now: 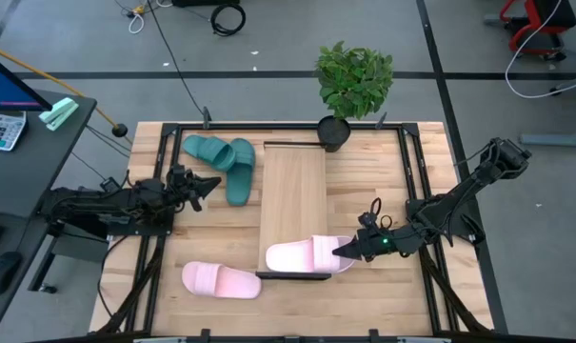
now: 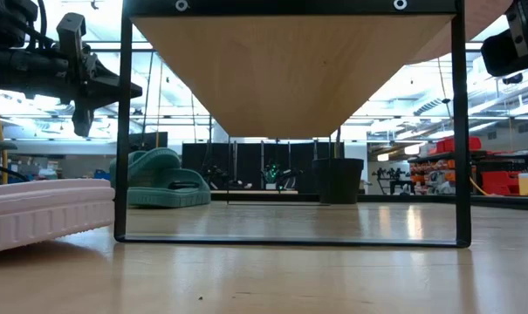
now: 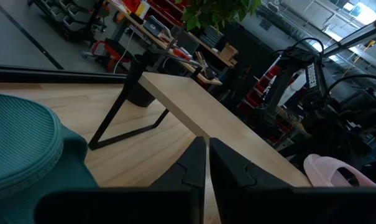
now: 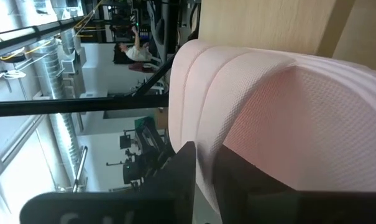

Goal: Pick and place slides into the shelf
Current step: Put the right pink slide on the shelf

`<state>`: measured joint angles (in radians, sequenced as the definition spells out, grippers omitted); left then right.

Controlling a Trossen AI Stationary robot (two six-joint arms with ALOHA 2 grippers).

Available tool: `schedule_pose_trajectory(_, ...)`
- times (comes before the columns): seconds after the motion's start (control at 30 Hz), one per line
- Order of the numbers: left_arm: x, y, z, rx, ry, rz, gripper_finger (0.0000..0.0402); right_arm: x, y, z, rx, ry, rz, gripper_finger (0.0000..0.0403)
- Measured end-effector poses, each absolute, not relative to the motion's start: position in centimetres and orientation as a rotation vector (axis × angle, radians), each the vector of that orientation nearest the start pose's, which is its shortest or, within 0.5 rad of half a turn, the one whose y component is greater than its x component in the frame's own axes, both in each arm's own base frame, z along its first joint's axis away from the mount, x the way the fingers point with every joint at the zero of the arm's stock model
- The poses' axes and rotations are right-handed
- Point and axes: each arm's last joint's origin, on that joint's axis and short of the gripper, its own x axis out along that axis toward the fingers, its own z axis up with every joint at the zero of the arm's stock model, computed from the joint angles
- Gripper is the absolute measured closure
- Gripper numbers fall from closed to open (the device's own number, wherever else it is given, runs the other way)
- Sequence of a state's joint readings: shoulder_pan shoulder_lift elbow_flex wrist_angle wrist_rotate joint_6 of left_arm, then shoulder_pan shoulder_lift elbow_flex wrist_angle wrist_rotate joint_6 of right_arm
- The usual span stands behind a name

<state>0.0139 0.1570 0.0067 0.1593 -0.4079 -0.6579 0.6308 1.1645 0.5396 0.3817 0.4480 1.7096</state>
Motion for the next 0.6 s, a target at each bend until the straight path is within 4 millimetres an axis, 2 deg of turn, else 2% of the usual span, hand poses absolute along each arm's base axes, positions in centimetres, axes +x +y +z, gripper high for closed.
schedule_pose_trajectory(0.3, 10.45, 1.31, 16.84, -0.65, -0.15, 0.41, 0.0385, 20.16, 13.18, 22.87, 1.584, 0.306, -0.043, 0.033)
schedule_pose_trajectory(0.6, 10.45, 1.32, 16.83, -0.65, -0.151, 0.413, 0.0375, 20.16, 13.2, 22.88, 1.593, 0.312, -0.04, 0.0283)
